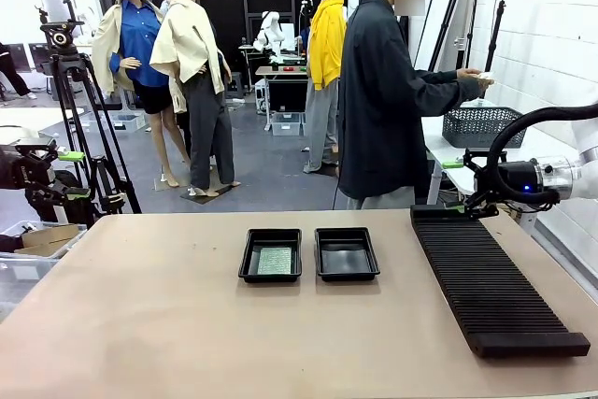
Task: Inspect and transfer BCBs to ESD trays.
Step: Pick up the ESD tray and place it on the left side of the table.
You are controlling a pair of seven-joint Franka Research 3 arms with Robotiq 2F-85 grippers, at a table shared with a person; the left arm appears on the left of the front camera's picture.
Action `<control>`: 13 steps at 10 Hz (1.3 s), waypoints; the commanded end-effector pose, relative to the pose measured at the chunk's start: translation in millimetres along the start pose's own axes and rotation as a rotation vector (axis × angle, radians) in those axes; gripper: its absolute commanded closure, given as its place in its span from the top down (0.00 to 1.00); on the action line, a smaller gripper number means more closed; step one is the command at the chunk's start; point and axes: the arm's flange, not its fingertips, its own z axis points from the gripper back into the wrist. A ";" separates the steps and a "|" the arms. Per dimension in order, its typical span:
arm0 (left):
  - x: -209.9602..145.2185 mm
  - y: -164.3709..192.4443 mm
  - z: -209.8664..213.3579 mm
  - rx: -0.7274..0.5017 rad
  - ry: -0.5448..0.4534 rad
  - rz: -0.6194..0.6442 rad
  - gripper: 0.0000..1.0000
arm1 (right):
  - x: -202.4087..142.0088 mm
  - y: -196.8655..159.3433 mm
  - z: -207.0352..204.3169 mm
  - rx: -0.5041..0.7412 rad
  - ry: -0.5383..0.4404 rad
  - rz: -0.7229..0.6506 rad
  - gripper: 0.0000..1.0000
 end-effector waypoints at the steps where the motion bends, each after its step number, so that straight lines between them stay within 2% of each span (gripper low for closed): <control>1: 0.9 -3.4 -0.3 -0.001 -0.001 0.010 1.00 | -1.0 1.3 -0.6 -0.007 -0.007 0.001 1.00; 2: 0.0 0.0 0.0 0.000 0.000 0.000 1.00 | -1.0 1.3 -0.6 -0.007 -0.007 0.001 1.00; 5: 39.2 -7.0 -40.5 0.008 0.042 0.052 1.00 | -1.0 1.3 -0.6 -0.007 -0.007 0.001 1.00; 8: 78.0 -12.6 -87.1 0.082 0.079 0.100 1.00 | -1.0 1.3 -0.6 -0.007 -0.007 0.001 1.00; 10: 101.3 -11.9 -127.7 0.160 0.159 0.156 1.00 | -1.0 1.3 -0.6 -0.007 -0.007 0.001 1.00; 13: 117.5 -16.4 -185.3 0.288 0.276 0.188 1.00 | -1.0 1.3 -0.6 -0.007 -0.007 0.001 1.00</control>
